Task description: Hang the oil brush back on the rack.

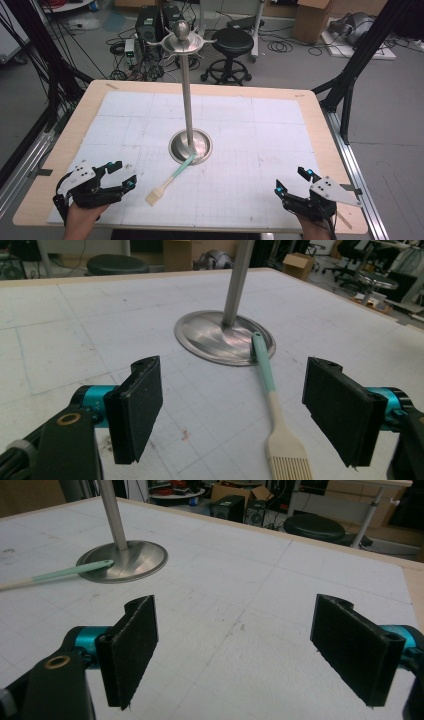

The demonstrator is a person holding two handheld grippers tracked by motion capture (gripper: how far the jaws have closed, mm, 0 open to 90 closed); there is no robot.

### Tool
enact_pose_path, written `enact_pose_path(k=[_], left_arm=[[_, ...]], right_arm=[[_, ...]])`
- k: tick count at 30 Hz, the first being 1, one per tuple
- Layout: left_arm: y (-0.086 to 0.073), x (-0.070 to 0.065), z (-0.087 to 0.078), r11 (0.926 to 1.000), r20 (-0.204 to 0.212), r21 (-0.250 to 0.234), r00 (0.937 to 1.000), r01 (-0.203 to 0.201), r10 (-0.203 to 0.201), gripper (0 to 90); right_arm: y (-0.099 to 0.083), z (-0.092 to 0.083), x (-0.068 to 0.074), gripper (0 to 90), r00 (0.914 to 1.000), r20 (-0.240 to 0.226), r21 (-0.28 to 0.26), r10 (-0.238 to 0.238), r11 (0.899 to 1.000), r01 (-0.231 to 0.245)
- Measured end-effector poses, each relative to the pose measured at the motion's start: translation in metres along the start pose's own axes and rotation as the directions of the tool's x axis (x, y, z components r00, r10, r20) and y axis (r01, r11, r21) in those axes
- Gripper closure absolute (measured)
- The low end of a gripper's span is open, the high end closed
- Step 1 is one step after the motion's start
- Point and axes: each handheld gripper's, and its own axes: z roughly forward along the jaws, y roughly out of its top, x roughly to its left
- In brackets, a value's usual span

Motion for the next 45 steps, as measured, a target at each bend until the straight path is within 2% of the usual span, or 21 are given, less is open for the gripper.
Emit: enact_pose_path(k=[4, 5, 9, 12, 16, 20, 22, 23, 25, 28, 30, 32, 34, 39, 45], left_arm=[[0.003, -0.001, 0.008, 0.9998, 0.028, 0.015, 0.9995, 0.011, -0.011, 27.3], [0.004, -0.001, 0.010, 0.9996, 0.044, 0.023, 0.9989, 0.014, -0.015, 30.9], [0.005, -0.006, 0.023, 0.9966, 0.094, 0.081, 0.9954, 0.012, -0.020, 34.3], [0.005, -0.010, 0.036, 0.9914, 0.109, 0.131, 0.9939, 0.006, -0.020, 39.1], [0.005, -0.015, 0.056, 0.9852, 0.110, 0.172, 0.9937, 0.002, -0.021, 40.6], [0.006, -0.023, 0.076, 0.9737, 0.115, 0.227, 0.9933, -0.019, -0.008, 40.0], [0.006, -0.027, 0.085, 0.9665, 0.102, 0.256, 0.9948, -0.022, -0.004, 33.3], [0.006, -0.028, 0.089, 0.9611, 0.092, 0.275, 0.9957, -0.030, 0.005, 33.3], [0.006, -0.032, 0.096, 0.9533, 0.099, 0.298, 0.9949, -0.047, 0.018, 35.2], [0.005, -0.036, 0.105, 0.9424, 0.106, 0.329, 0.9940, -0.061, 0.027, 45.8], [0.003, -0.037, 0.109, 0.9337, 0.114, 0.351, 0.9929, -0.072, 0.034, 47.7], [0.002, -0.039, 0.113, 0.9286, 0.106, 0.365, 0.9938, -0.068, 0.031, 49.9], [0.002, -0.039, 0.116, 0.9209, 0.098, 0.382, 0.9941, -0.080, 0.045, 54.6], [-0.001, -0.041, 0.121, 0.9058, 0.076, 0.412, 0.9945, -0.097, 0.072, 59.0], [-0.001, -0.044, 0.122, 0.8957, 0.056, 0.427, 0.9924, -0.123, 0.110, 63.5]], right_arm=[[-0.001, -0.004, 0.000, 18.1, 0.9999, 0.004, -0.002, 0.017, 1.000, -0.017], [-0.001, -0.004, 0.000, 18.1, 0.9999, 0.002, -0.007, 0.015, 1.000, -0.015], [-0.001, -0.005, 0.001, 18.1, 0.9999, 0.002, -0.004, 0.016, 1.000, -0.016], [-0.002, -0.004, 0.002, 18.1, 0.9999, -0.006, 0.000, 0.014, 1.000, -0.014], [-0.002, -0.004, 0.001, 18.1, 0.9998, -0.001, 0.000, 0.019, 1.000, -0.019], [-0.002, -0.005, 0.000, 18.1, 0.9998, 0.010, -0.002, 0.019, 1.000, -0.019], [-0.002, -0.005, 0.000, 18.1, 0.9998, 0.013, 0.000, 0.016, 1.000, -0.016], [-0.002, -0.005, 0.000, 18.1, 0.9998, 0.013, 0.000, 0.016, 1.000, -0.016], [-0.002, -0.005, 0.000, 18.1, 0.9997, 0.014, 0.002, 0.017, 1.000, -0.017], [-0.002, -0.005, -0.001, 18.1, 0.9997, 0.016, 0.003, 0.016, 1.000, -0.016], [-0.002, -0.005, -0.001, 18.1, 0.9997, 0.016, 0.004, 0.018, 1.000, -0.018], [-0.002, -0.005, -0.001, 18.1, 0.9997, 0.017, 0.007, 0.016, 1.000, -0.016], [-0.003, -0.004, -0.001, 18.1, 0.9998, 0.013, 0.009, 0.016, 1.000, -0.016], [-0.003, -0.004, -0.001, 18.1, 0.9997, 0.013, 0.011, 0.021, 1.000, -0.021], [-0.003, -0.004, -0.002, 18.2, 0.9995, 0.017, 0.015, 0.025, 1.000, -0.025]])
